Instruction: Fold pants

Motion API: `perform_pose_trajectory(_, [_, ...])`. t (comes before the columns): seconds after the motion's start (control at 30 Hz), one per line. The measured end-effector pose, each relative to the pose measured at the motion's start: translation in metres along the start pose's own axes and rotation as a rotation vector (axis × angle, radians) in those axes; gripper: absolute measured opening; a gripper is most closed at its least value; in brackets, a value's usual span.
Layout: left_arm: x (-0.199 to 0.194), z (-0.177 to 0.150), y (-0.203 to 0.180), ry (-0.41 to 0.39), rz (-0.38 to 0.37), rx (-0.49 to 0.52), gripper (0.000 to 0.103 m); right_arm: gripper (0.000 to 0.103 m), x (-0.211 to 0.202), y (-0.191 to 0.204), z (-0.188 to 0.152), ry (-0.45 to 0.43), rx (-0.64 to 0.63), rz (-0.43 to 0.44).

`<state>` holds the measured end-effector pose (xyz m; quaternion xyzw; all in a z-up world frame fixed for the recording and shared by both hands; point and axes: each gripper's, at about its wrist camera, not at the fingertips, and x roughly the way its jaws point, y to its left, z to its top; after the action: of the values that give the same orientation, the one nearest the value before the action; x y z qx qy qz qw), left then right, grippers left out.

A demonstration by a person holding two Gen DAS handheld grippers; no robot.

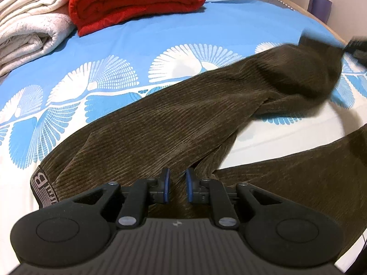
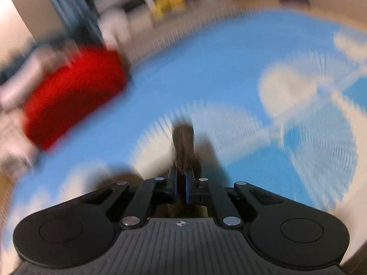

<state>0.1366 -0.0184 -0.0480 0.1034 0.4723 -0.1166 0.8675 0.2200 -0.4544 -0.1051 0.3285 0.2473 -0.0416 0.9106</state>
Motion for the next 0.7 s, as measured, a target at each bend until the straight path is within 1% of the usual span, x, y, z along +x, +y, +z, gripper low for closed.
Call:
perform_pose_trajectory(0.03, [-0.001,0.000,-0.001,-0.005,-0.003,0.000,0.016,0.006,-0.024,0.008,0.010,-0.089,0.023,0.039])
perform_pose_trajectory(0.07, [-0.002,0.000,-0.002,-0.011,-0.005,0.000,0.016,0.006,-0.049,0.016,0.016,-0.188,0.041,0.034])
perform_pose_trajectory(0.1, [-0.004,0.000,-0.004,-0.016,-0.007,0.001,0.016,0.006,-0.073,0.021,0.018,-0.290,0.073,-0.008])
perform_pose_trajectory(0.13, [-0.004,0.000,-0.005,-0.019,-0.007,0.004,0.016,0.006,-0.094,0.023,0.014,-0.372,0.124,-0.057])
perform_pose_trajectory(0.17, [-0.004,0.000,-0.008,-0.020,-0.007,0.008,0.016,0.006,-0.106,0.023,0.007,-0.402,0.162,-0.117])
perform_pose_trajectory(0.2, [-0.004,0.000,-0.011,-0.018,-0.008,0.013,0.016,0.007,-0.109,0.023,0.000,-0.396,0.179,-0.189])
perform_pose_trajectory(0.23, [-0.004,-0.001,-0.014,-0.018,-0.009,0.019,0.016,0.009,-0.104,0.019,-0.007,-0.333,0.188,-0.295])
perform_pose_trajectory(0.27, [-0.004,-0.001,-0.017,-0.018,-0.011,0.026,0.017,0.011,-0.094,0.011,-0.013,-0.243,0.210,-0.346])
perform_pose_trajectory(0.3, [-0.004,-0.002,-0.021,-0.018,-0.015,0.033,0.017,0.012,-0.084,-0.001,-0.017,-0.160,0.245,-0.351])
perform_pose_trajectory(0.33, [-0.003,-0.002,-0.024,-0.019,-0.017,0.039,0.018,0.012,-0.071,-0.018,-0.022,-0.057,0.295,-0.337])
perform_pose_trajectory(0.37, [-0.003,-0.003,-0.027,-0.020,-0.021,0.044,0.018,0.012,-0.064,-0.033,-0.026,-0.001,0.340,-0.341])
perform_pose_trajectory(0.4, [-0.002,-0.003,-0.031,-0.019,-0.023,0.049,0.019,0.012,-0.063,-0.050,-0.031,0.031,0.393,-0.370])
perform_pose_trajectory(0.47, [0.000,-0.003,-0.033,-0.018,-0.024,0.055,0.020,0.014,-0.068,-0.075,-0.034,0.033,0.477,-0.417])
perform_pose_trajectory(0.53, [0.003,-0.002,-0.034,-0.015,-0.025,0.050,0.020,0.022,-0.073,-0.098,-0.030,0.016,0.529,-0.419])
perform_pose_trajectory(0.57, [0.004,-0.001,-0.034,-0.013,-0.029,0.043,0.020,0.031,-0.073,-0.105,-0.028,0.005,0.528,-0.419])
perform_pose_trajectory(0.6, [0.006,0.000,-0.033,-0.012,-0.035,0.034,0.020,0.038,-0.072,-0.114,-0.026,-0.004,0.525,-0.414])
perform_pose_trajectory(0.63, [0.008,0.001,-0.033,-0.011,-0.041,0.025,0.020,0.041,-0.068,-0.121,-0.025,-0.003,0.526,-0.401])
perform_pose_trajectory(0.7, [0.014,0.003,-0.033,-0.008,-0.066,0.004,0.020,0.042,-0.054,-0.133,-0.025,0.010,0.541,-0.359])
